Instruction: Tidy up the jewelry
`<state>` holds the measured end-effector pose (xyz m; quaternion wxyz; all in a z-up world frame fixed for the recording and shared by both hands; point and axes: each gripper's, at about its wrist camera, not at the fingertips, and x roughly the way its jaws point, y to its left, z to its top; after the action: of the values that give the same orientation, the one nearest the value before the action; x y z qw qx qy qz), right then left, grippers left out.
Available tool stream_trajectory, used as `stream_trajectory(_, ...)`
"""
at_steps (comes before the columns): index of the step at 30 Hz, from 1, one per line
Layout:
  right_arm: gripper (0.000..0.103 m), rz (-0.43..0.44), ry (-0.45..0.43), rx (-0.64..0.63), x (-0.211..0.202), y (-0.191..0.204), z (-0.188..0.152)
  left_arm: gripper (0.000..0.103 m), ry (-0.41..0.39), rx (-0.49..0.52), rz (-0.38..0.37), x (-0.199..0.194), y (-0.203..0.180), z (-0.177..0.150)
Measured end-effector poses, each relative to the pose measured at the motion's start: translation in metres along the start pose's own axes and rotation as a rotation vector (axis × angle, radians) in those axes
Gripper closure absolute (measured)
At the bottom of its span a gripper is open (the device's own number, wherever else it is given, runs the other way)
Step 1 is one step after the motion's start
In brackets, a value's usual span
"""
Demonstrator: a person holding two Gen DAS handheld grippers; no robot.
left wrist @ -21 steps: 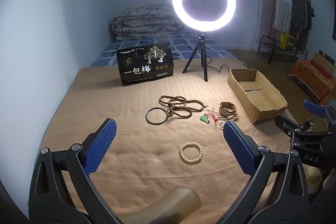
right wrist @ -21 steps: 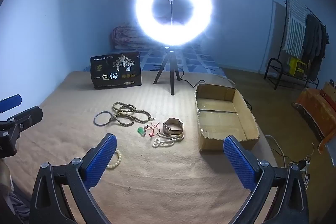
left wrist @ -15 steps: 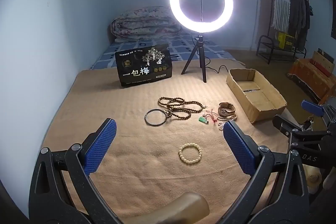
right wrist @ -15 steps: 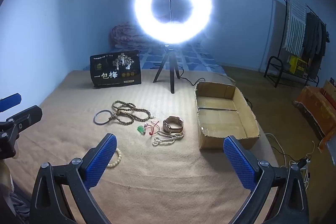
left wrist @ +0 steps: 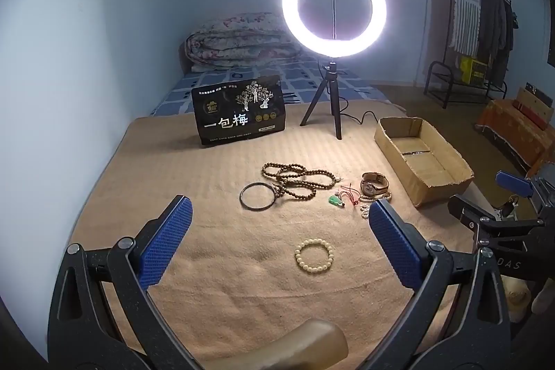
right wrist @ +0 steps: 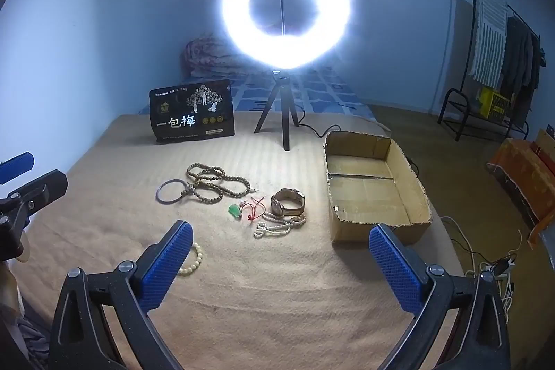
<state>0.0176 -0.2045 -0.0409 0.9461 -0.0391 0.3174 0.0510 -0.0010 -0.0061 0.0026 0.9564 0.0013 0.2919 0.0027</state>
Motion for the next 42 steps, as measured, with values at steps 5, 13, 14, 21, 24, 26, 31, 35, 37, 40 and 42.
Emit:
stream_trajectory(5, 0.000, 0.001, 0.000, 0.001, 0.0001, 0.0003, 0.0003, 0.000, 0.000, -0.002, 0.000, 0.0000, 0.0007, 0.0001)
stream_trajectory(13, 0.000, 0.002, 0.003, 0.002, 0.0002, -0.0001, 0.0013, 0.000, 0.001, -0.001, -0.001, 0.0003, 0.0014, 0.0007)
stream_trajectory(14, 0.000, 0.003, 0.005, 0.002, 0.0002, 0.0001, 0.0012, 0.000, 0.001, -0.001, -0.001, 0.0003, 0.0016, 0.0008)
stream_trajectory(21, 0.000, 0.013, 0.014, 0.002, -0.0001, 0.0006, 0.0015, 0.000, 0.001, -0.002, -0.001, 0.0003, 0.0010, 0.0008)
stream_trajectory(24, 0.000, 0.014, 0.016, 0.000, -0.0003, 0.0017, 0.0017, 0.000, 0.000, -0.001, 0.000, 0.0001, 0.0009, 0.0008)
stream_trajectory(26, 0.000, 0.015, 0.017, 0.001, 0.0001, 0.0009, 0.0018, 0.000, 0.001, -0.002, -0.001, 0.0001, 0.0010, 0.0006)
stream_trajectory(31, 0.000, 0.015, 0.023, 0.003, 0.0012, 0.0011, 0.0019, 0.000, 0.000, -0.001, 0.000, 0.0001, 0.0005, 0.0000)
stream_trajectory(35, 0.000, 0.020, 0.029, 0.006, 0.0013, 0.0000, 0.0015, 0.000, 0.000, -0.001, 0.000, 0.0000, 0.0005, -0.0002)
stream_trajectory(37, 0.000, 0.019, 0.028, 0.005, 0.0013, 0.0003, 0.0018, 0.000, -0.001, -0.001, 0.001, -0.0001, 0.0004, -0.0006)
stream_trajectory(40, 0.000, 0.019, 0.030, 0.005, 0.0014, 0.0005, 0.0019, 0.000, -0.001, -0.001, 0.001, 0.0000, 0.0004, -0.0007)
stream_trajectory(42, 0.000, 0.020, 0.030, 0.004, 0.0011, 0.0004, 0.0017, 0.000, -0.001, -0.002, 0.000, -0.0001, 0.0004, -0.0008)
